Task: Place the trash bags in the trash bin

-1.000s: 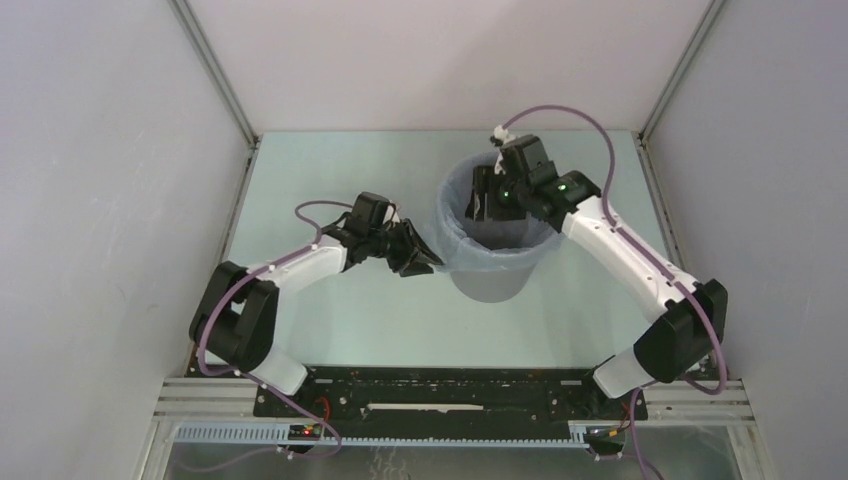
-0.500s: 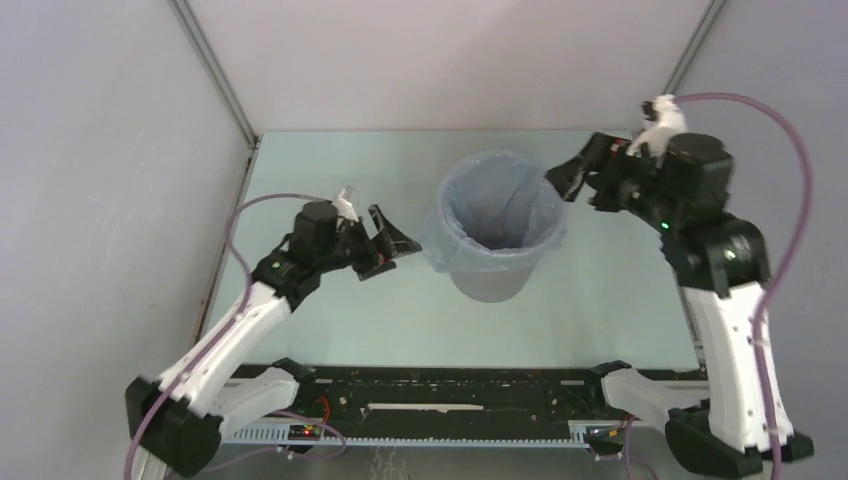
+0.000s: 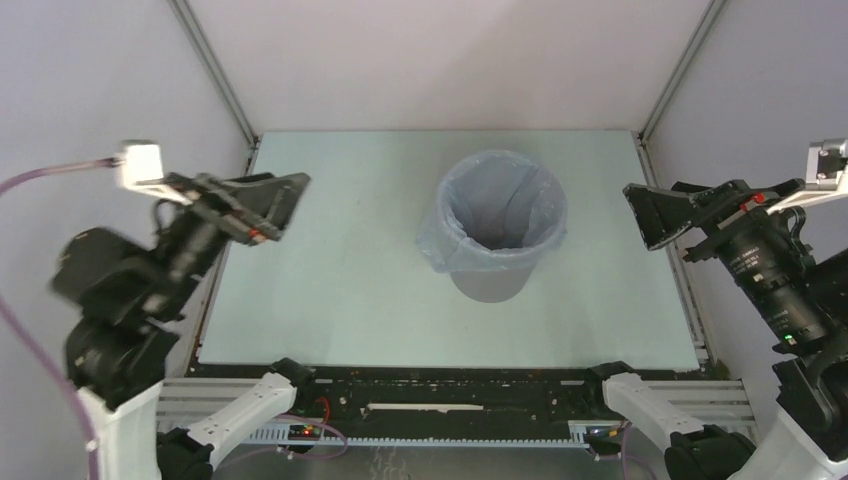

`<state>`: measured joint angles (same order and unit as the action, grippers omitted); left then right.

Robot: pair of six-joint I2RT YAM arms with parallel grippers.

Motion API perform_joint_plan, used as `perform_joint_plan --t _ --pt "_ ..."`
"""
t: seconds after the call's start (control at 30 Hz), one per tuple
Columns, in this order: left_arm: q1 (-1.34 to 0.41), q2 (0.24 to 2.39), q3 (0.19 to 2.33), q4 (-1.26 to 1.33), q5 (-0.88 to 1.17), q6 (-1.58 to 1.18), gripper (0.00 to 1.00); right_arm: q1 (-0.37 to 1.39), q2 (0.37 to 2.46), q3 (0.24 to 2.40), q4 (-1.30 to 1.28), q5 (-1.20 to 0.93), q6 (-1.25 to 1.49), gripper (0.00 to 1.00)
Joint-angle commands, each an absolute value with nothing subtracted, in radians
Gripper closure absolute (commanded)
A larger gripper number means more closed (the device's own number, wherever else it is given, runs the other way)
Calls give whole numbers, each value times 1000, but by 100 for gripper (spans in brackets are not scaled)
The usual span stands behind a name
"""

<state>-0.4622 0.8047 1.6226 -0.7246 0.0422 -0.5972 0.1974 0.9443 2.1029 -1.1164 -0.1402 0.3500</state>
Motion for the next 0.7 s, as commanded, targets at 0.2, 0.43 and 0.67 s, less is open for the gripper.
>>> perform_joint_plan --t 0.2,0.43,0.67 --pt "-457 868 2029 -822 -214 -277 0 195 974 2249 -1175 -118 417 0" --pt "-457 845 2012 -811 -270 -233 0 198 992 2255 -1114 -156 429 0" --pt "-457 830 1965 -776 -267 -221 0 196 1007 2219 -1078 -196 471 0"
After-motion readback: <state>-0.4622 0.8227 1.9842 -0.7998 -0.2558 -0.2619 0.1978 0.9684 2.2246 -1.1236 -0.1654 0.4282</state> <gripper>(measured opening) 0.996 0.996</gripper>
